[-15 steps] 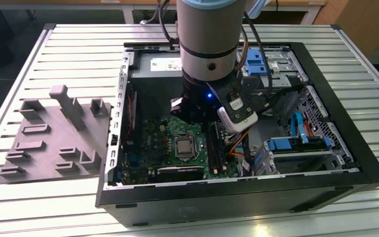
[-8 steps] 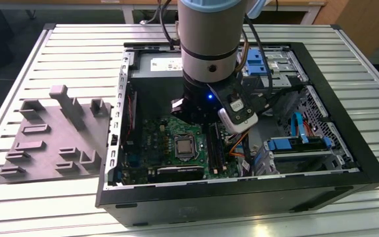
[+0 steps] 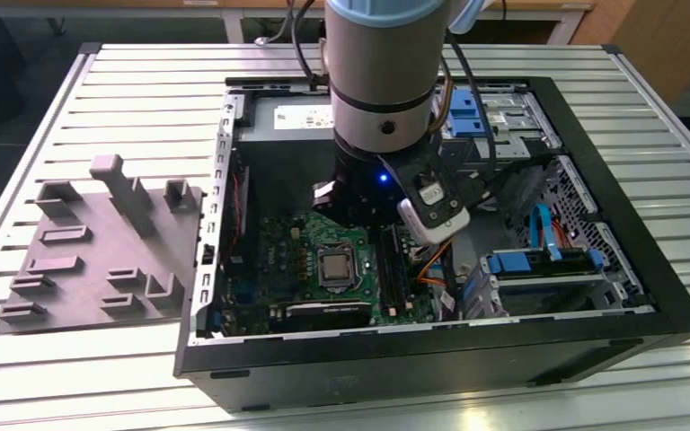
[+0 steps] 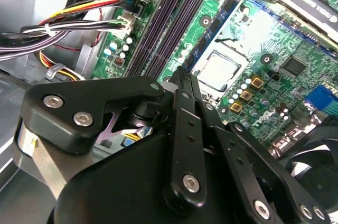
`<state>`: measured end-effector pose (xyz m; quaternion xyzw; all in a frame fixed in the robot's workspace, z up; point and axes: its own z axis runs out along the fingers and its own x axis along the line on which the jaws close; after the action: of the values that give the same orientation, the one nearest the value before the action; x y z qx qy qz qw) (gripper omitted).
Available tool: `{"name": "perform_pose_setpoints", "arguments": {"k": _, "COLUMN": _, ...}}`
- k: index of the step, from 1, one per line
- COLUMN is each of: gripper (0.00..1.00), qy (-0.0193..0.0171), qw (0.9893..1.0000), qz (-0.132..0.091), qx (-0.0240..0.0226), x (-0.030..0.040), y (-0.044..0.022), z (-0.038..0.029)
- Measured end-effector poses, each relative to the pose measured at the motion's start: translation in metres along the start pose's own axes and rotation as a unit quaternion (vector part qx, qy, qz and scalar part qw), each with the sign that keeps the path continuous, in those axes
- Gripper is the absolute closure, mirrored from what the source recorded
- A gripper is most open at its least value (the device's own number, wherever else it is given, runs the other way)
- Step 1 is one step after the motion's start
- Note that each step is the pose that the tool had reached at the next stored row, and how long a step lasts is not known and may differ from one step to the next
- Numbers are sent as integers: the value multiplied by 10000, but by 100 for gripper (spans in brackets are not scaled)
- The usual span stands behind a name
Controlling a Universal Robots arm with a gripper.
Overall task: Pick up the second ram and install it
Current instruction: 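Insert the second ram into the second slot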
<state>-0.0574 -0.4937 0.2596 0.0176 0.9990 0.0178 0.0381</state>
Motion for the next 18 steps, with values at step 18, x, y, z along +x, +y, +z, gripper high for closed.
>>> {"name": "perform_pose_setpoints", "arguments": {"k": 18, "gripper": 89, "qy": 0, "qw": 10000, "qz": 0, "qx": -1, "x": 1, "y": -2, "z": 57}}
